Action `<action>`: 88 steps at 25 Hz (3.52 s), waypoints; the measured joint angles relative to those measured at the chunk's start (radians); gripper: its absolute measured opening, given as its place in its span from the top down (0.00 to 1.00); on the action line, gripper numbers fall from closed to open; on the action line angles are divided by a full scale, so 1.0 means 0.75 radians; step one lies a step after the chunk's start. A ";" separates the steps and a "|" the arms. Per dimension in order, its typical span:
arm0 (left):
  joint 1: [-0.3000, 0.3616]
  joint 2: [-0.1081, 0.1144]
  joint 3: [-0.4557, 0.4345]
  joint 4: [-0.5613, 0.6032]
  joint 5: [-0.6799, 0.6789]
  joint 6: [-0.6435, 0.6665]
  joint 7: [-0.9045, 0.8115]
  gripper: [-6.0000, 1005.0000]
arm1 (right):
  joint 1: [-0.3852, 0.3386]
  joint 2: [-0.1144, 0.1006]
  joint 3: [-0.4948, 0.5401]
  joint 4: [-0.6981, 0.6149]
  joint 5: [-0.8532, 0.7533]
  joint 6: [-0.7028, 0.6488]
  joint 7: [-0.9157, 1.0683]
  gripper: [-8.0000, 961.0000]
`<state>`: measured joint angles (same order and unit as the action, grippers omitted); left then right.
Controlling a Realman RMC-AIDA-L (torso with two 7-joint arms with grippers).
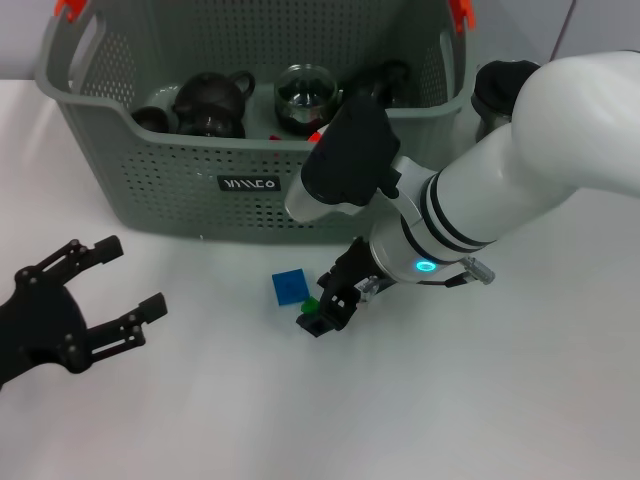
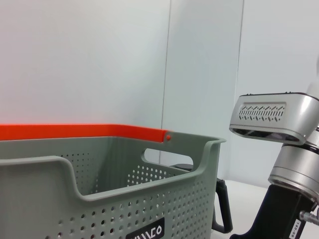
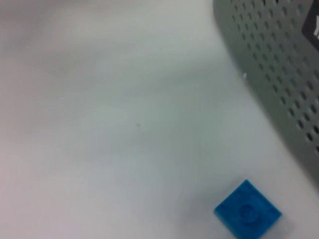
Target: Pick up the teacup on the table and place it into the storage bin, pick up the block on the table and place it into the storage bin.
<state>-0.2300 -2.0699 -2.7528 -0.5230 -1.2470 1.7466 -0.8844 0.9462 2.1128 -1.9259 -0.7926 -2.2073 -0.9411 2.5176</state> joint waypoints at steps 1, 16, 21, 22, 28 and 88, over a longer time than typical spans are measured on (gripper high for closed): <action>-0.003 -0.004 0.000 0.000 0.001 -0.006 0.003 0.11 | 0.000 0.000 -0.005 0.006 -0.004 0.010 0.000 0.37; -0.015 -0.020 0.001 0.002 0.004 -0.039 0.006 0.11 | -0.006 -0.004 -0.110 0.034 -0.024 0.102 0.036 0.37; -0.015 -0.021 0.000 0.002 0.004 -0.039 0.004 0.11 | -0.006 -0.008 -0.106 0.032 -0.051 0.101 0.071 0.38; -0.015 -0.021 0.000 0.002 0.004 -0.039 0.004 0.11 | -0.007 -0.008 -0.106 0.029 -0.053 0.099 0.072 0.38; -0.017 -0.023 0.000 0.006 0.004 -0.050 0.004 0.11 | -0.008 -0.003 -0.108 0.021 -0.048 0.090 0.065 0.38; -0.058 -0.026 -0.013 0.016 0.003 -0.089 -0.003 0.11 | 0.177 -0.027 0.823 -0.175 -0.403 -0.185 -0.009 0.79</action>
<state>-0.2738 -2.0893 -2.7625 -0.5109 -1.2447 1.6797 -0.8865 1.0789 2.0924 -1.3084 -0.9235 -2.5096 -1.0799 2.5108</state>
